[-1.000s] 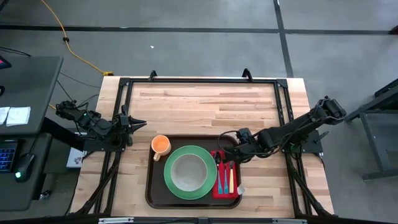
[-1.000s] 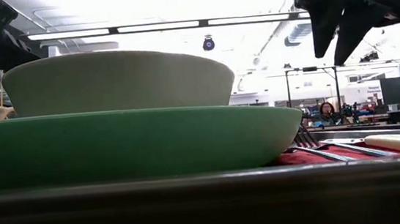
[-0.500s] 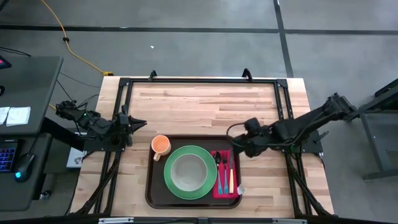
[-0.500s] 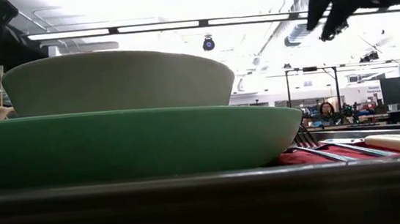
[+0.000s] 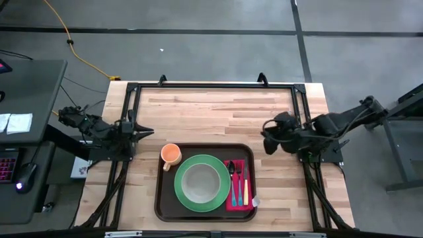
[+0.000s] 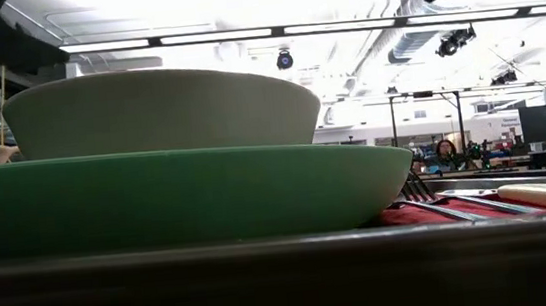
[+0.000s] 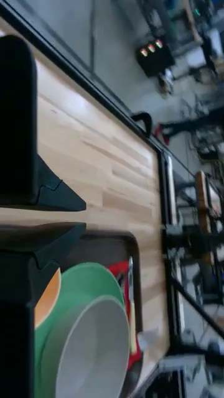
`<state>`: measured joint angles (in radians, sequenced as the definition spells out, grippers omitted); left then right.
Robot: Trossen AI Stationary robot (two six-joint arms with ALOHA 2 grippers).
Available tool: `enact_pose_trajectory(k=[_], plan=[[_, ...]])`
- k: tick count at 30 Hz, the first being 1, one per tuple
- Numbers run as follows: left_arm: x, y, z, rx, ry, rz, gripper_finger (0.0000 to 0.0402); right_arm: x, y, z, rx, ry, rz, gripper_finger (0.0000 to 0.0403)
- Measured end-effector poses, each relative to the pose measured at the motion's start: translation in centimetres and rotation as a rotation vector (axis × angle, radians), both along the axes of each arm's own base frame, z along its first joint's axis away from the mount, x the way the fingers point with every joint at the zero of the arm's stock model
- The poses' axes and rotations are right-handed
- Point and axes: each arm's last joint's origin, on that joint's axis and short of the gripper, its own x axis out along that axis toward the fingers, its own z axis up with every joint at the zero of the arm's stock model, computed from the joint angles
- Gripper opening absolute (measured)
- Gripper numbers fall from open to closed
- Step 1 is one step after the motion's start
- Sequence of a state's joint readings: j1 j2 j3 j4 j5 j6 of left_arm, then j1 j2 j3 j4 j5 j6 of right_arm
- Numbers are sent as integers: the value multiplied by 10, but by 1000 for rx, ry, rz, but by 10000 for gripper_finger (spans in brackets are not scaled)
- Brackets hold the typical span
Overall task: Set up tray
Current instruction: Return to Home Position
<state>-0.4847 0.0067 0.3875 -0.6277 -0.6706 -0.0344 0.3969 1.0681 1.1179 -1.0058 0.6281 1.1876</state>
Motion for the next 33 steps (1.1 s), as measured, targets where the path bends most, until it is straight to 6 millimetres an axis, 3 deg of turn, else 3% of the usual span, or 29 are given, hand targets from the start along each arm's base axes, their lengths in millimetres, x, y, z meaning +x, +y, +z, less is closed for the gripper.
enact_pose_trajectory(k=[7, 20, 28, 33], plan=[[1, -4, 9, 77, -48, -136, 69, -22, -11, 16, -112, -48, 69, 110], [1, -4, 12, 104, -72, -169, 69, -65, -29, 35, -164, -127, 137, 110], [1, -6, 12, 98, -71, -211, 69, -80, -34, 33, -160, -106, 151, 110], [1, -6, 12, 102, -71, -213, 69, -85, -35, 8, -126, -105, 185, 110]])
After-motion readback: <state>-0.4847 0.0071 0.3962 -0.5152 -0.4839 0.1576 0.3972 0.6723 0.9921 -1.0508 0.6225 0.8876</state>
